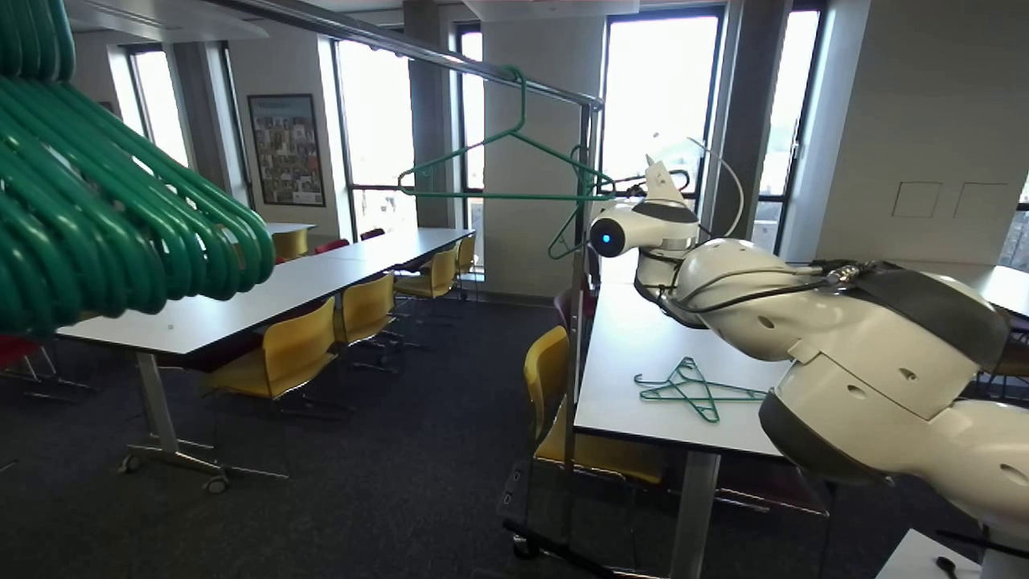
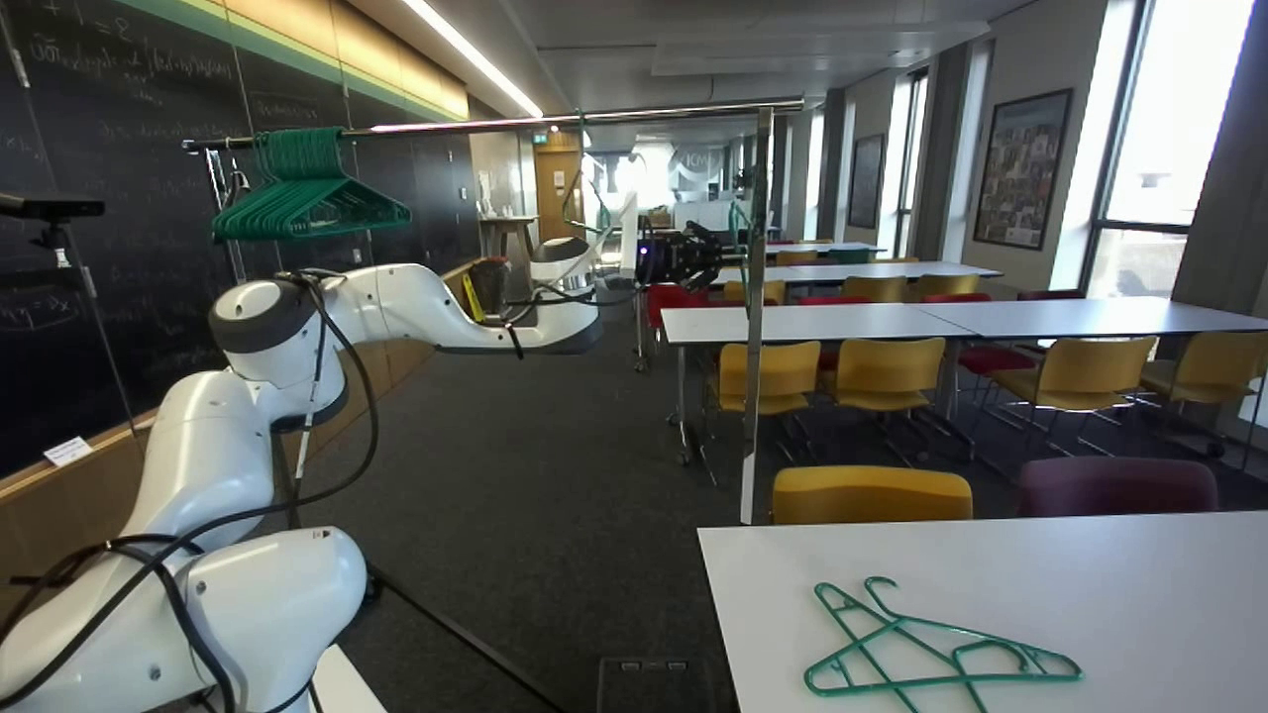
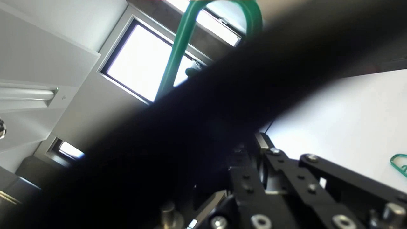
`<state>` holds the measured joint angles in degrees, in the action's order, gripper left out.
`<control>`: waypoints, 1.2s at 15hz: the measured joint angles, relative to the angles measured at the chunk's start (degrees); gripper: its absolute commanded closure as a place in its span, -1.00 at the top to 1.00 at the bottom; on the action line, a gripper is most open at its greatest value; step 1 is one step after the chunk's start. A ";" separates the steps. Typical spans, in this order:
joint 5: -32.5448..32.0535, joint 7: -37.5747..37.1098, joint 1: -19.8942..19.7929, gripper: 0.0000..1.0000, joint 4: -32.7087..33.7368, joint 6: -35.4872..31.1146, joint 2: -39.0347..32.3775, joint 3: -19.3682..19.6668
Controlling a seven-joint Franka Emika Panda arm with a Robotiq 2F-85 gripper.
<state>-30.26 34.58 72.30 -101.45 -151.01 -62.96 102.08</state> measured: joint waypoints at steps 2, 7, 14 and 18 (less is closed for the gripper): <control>-1.14 0.00 -0.51 -0.95 1.61 1.59 0.17 -1.00; -3.86 0.00 -0.49 -0.95 6.42 7.27 2.16 -1.37; -8.16 0.46 -0.05 -0.95 14.58 16.06 8.89 -1.05; -10.83 0.74 0.08 -0.95 15.75 17.18 12.24 -2.65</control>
<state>-41.09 35.32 72.38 -85.70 -133.83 -50.72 99.43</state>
